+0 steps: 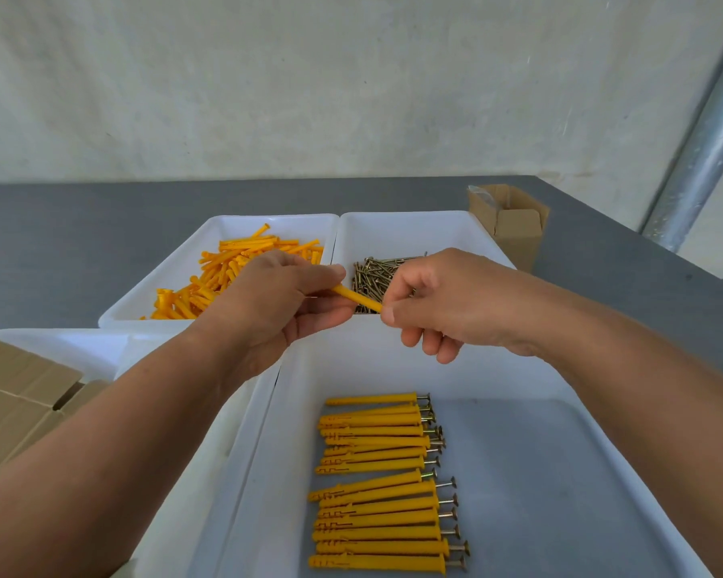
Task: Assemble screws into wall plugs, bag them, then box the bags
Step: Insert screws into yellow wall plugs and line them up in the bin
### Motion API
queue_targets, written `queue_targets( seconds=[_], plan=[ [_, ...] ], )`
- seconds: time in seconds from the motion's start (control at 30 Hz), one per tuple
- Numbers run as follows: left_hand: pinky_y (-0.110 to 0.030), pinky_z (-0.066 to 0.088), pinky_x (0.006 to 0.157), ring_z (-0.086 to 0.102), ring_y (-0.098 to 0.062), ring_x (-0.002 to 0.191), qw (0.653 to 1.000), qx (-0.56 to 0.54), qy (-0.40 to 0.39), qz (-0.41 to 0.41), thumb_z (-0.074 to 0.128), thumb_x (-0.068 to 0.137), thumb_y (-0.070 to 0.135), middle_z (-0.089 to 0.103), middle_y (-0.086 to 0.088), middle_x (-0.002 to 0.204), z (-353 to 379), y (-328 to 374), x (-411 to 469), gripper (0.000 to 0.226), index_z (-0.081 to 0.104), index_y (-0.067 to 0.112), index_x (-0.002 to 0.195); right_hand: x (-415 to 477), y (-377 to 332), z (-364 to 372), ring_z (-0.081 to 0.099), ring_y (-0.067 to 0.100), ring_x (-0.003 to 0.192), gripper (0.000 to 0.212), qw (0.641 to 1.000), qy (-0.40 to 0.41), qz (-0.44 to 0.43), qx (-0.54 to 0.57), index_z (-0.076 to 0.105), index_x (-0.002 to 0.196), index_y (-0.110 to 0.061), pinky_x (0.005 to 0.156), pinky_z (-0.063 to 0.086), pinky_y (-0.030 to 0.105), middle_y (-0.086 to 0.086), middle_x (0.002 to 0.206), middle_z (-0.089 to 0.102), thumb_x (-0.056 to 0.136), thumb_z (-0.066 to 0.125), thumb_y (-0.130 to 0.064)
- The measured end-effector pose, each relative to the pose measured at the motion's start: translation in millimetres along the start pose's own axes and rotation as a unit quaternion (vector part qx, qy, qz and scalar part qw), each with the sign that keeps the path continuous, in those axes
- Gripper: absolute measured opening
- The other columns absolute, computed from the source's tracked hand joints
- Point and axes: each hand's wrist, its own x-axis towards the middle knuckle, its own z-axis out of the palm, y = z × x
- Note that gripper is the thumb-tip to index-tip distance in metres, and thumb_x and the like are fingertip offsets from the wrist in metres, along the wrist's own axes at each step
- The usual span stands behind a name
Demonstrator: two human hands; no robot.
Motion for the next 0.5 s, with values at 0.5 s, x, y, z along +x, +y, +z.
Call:
queue_targets(
  seconds=[0.5],
  plan=[
    [-0.031,0.048,0.063,0.064,-0.017,0.082,0.899,0.362,0.192,0.157,0.072,0.08,0.027,0.066,0.005,0.081,-36.7,-14.6,25.2,0.021,0.056,0.022,0.093,-10.2,1.4,20.8,0.064,0.013,0.055,0.014,0.91,-0.32,0.103,-0.241,0.063,0.107,-0.01,0.056,0.057,0.023,0.007,0.079,0.068,0.096,0.062,-0.018]
  ],
)
